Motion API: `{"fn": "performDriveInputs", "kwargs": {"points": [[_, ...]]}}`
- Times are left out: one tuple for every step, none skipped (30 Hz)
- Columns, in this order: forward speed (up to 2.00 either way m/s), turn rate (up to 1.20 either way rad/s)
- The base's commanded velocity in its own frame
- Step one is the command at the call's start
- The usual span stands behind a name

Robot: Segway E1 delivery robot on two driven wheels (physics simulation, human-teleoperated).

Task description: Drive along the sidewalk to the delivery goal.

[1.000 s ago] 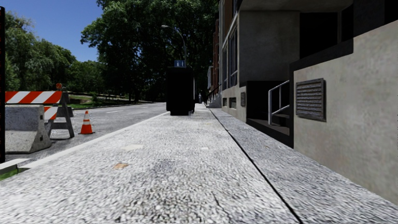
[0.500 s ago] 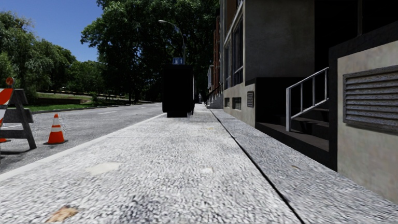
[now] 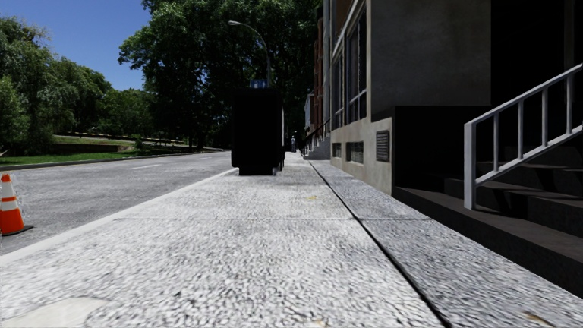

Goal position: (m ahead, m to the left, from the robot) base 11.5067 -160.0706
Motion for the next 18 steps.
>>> {"fn": "performDriveInputs", "kwargs": {"points": [[2.00, 0.00], [2.00, 0.00], [2.00, 0.00], [2.00, 0.00], [2.00, 0.00], [2.00, 0.00], [2.00, 0.00], [2.00, 0.00], [2.00, 0.00], [2.00, 0.00], [2.00, 0.00], [2.00, 0.00], [2.00, 0.00], [2.00, 0.00], [2.00, 0.00], [2.00, 0.00], [2.00, 0.00], [2.00, 0.00]]}}
